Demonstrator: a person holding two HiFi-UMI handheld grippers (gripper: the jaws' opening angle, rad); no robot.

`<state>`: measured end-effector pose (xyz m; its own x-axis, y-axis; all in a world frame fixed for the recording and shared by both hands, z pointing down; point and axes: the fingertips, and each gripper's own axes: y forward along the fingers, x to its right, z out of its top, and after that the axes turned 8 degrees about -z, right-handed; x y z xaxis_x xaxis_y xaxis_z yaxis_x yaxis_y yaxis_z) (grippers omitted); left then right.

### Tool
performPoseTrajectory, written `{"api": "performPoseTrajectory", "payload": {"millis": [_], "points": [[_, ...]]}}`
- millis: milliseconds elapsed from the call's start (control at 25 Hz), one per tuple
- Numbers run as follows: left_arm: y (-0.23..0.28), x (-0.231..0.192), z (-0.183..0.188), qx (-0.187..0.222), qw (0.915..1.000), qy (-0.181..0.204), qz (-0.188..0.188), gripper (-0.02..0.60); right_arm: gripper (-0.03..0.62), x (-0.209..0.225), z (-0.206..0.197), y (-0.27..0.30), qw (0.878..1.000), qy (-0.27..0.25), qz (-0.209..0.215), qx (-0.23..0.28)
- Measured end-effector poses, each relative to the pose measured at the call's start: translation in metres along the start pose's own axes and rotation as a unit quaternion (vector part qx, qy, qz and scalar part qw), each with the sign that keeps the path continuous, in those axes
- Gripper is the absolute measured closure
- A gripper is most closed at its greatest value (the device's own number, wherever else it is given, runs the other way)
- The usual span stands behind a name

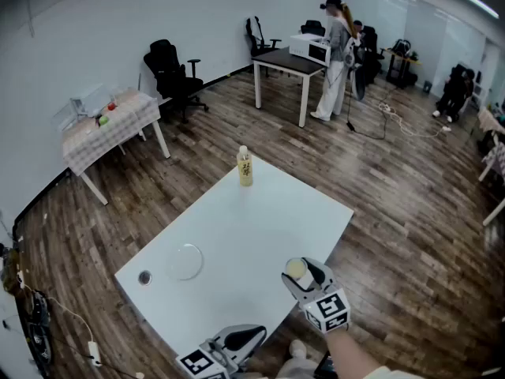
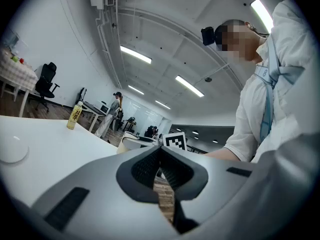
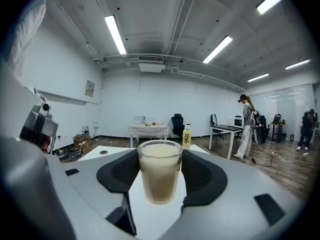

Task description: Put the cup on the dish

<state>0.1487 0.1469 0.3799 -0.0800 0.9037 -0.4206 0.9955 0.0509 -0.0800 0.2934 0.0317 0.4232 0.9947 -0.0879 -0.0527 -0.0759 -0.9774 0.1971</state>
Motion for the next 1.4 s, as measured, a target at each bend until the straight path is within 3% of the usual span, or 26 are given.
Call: {"api": "performPoseTrajectory", "payload": {"millis": [1400], "points": [[0.001,-0.01,0.008,0.01,0.9999,0.004,0.011,0.579,0.319,-0.002,0.005,0.006,0.999,0.019,0.021,0.016]]}}
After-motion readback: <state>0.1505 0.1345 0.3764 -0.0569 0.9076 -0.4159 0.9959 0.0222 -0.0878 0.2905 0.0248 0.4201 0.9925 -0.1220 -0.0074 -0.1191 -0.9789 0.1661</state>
